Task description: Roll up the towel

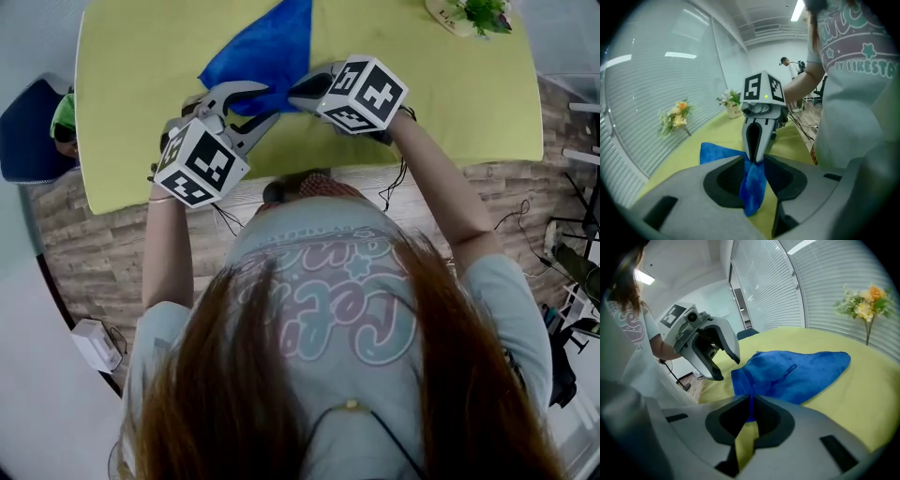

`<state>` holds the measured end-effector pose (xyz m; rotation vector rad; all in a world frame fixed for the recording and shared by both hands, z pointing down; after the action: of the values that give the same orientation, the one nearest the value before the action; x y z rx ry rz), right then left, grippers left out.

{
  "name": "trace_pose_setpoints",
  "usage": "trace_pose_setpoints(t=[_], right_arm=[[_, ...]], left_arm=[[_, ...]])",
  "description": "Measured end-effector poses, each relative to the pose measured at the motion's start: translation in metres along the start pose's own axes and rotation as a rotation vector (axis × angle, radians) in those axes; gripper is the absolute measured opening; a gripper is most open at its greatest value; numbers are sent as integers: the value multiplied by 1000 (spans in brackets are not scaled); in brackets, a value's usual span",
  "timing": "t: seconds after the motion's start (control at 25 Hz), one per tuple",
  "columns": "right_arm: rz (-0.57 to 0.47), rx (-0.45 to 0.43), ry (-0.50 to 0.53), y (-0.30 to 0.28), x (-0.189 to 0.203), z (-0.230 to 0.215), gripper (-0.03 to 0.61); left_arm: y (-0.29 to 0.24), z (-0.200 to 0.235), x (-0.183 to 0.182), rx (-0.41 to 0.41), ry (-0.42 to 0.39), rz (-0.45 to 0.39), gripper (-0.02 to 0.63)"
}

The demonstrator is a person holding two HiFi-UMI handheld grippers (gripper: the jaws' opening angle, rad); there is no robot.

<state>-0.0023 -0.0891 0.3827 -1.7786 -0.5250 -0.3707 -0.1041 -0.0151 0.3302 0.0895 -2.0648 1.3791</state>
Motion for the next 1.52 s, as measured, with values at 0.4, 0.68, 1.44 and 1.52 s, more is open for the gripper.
trace_pose_setpoints(t=[0.4, 0.68, 1.44, 1.52], right_arm=[[-10, 13, -62, 0, 0, 0, 32], [-67, 166, 21, 9, 8, 8, 100], [49, 338, 498, 0, 5, 46, 150], [58, 353, 509, -2, 6, 42, 150]], left_arm=[[-38, -4, 12, 152, -95, 152, 121], [-46, -10, 10, 95, -161, 190, 121], [-45, -3, 15, 149, -56, 130, 121], [-46, -3, 15, 148, -64, 127, 121]])
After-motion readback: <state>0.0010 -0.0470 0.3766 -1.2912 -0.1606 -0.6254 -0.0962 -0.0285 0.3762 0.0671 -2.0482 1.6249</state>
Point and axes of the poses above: the fingertips, and each gripper's own axes: y backward along the fingers, z to its left, x out of its underside, the point moved 8 cm from there along y, backward along the fingers, and after that the axes turned 14 degrees about z, right-handed, at the moved point
